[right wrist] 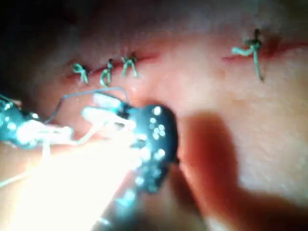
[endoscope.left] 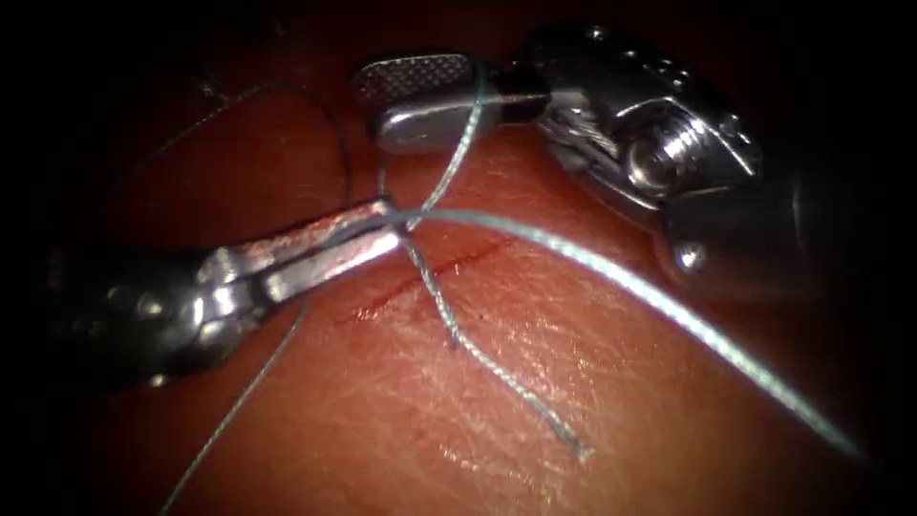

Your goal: Wound Closure

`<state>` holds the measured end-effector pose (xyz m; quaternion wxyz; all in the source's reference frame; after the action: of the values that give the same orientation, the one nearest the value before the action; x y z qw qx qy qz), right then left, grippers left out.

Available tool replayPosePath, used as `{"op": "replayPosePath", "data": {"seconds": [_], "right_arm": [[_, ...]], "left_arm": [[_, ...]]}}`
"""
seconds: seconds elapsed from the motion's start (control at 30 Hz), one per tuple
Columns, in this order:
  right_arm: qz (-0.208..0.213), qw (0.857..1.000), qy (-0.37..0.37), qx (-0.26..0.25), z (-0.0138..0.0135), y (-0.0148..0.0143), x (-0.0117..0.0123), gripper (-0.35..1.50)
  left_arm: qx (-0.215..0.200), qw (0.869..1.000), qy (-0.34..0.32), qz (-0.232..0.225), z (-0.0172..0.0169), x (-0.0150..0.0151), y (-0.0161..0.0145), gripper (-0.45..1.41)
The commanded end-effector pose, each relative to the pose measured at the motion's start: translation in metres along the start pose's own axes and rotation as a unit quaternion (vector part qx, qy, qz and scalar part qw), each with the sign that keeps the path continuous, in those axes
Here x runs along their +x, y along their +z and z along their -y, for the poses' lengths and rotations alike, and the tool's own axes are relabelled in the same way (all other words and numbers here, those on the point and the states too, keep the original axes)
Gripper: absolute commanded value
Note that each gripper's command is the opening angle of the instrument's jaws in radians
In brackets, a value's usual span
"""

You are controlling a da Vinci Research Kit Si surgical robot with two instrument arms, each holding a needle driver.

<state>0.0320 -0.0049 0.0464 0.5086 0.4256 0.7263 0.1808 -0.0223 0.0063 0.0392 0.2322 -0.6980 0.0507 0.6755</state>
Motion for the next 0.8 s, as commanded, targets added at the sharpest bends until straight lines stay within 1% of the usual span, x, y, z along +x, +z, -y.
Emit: {"op": "replayPosePath", "data": {"seconds": [0.03, 0.1, 0.2, 0.37, 0.5, 0.57, 0.63, 0.7, 0.77, 0.8], "right_arm": [[-0.009, 1.0, 0.003, -0.007, 0.0, 0.0003, -0.0007, -0.01], [-0.014, 1.0, 0.006, -0.013, 0.0004, 0.0001, -0.0006, -0.03], [-0.012, 1.0, 0.013, -0.011, 0.001, 0.0, -0.0007, -0.08], [-0.002, 1.0, -0.004, 0.003, 0.0019, 0.0008, -0.001, -0.1], [0.001, 1.0, -0.023, 0.01, 0.0021, 0.001, -0.001, -0.1], [0.0, 0.999, -0.037, 0.012, 0.0021, 0.001, -0.001, -0.03], [0.014, 0.999, -0.046, 0.026, 0.0021, 0.0009, -0.001, 0.05], [0.036, 0.997, -0.052, 0.047, 0.0019, 0.0007, -0.0009, 0.26], [0.06, 0.994, -0.055, 0.068, 0.0018, 0.0004, -0.0009, 0.57], [0.07, 0.993, -0.054, 0.077, 0.0017, 0.0003, -0.0008, 0.68]], "left_arm": [[0.003, 1.0, -0.002, -0.005, -0.0002, -0.0009, 0.0001, -0.45], [0.005, 1.0, -0.002, -0.006, 0.0001, -0.001, -0.0001, -0.45], [0.011, 1.0, -0.002, -0.005, 0.0009, -0.0019, -0.0006, -0.45], [0.015, 1.0, -0.003, -0.005, 0.0014, -0.0026, -0.0006, -0.45], [0.016, 1.0, -0.002, -0.004, 0.0017, -0.0029, -0.0006, -0.45], [0.016, 1.0, -0.002, -0.004, 0.0019, -0.0031, -0.0006, -0.45], [0.018, 1.0, -0.002, -0.004, 0.0019, -0.0032, -0.0007, -0.45], [0.018, 1.0, -0.002, -0.004, 0.002, -0.0032, -0.0008, -0.45], [0.019, 1.0, -0.002, -0.004, 0.002, -0.0032, -0.0008, -0.45], [0.019, 1.0, -0.002, -0.004, 0.002, -0.0031, -0.0009, -0.45]]}}
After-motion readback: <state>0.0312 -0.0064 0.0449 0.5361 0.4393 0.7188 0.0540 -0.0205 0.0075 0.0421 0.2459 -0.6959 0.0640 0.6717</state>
